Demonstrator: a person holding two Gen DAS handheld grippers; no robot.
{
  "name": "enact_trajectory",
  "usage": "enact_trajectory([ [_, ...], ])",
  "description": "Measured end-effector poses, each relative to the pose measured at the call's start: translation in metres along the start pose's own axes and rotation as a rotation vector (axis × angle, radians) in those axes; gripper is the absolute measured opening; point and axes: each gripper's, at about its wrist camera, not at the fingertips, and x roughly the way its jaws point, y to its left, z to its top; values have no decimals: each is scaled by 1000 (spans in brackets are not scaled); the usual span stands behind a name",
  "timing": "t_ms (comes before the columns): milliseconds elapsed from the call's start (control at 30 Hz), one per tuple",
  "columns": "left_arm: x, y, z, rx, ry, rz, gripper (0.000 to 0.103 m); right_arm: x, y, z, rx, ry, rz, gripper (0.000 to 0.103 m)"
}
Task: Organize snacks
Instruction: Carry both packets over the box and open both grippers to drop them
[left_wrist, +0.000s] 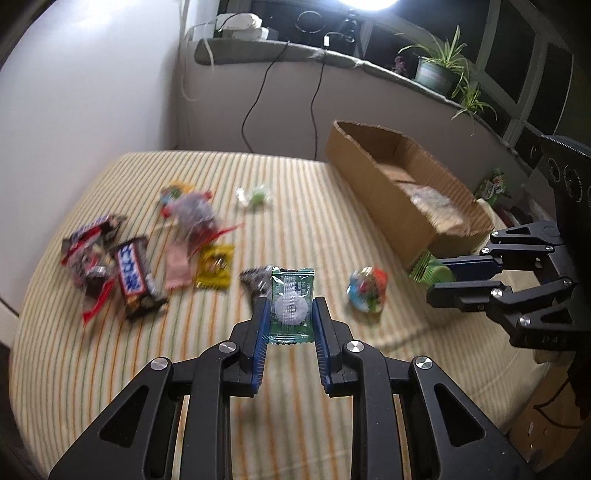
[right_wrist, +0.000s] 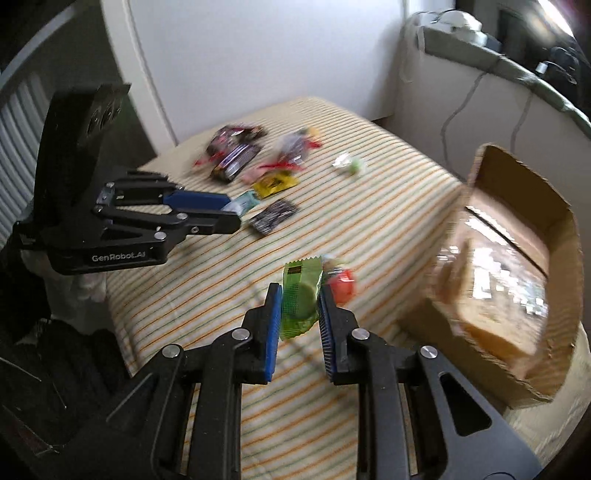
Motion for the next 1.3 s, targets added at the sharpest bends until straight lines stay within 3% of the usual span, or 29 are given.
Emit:
enact_trajectory([
  [433, 14, -55, 42, 87, -56, -100, 21, -51, -73, -11, 175, -103, -127, 20],
  [833, 43, -109, 68, 169, -52, -157, 21, -60, -125, -36, 304, -102, -227, 20],
  [1300, 64, -132, 75, 196, -23, -165, 22, -59, -160, -49, 370, -89, -267, 21],
])
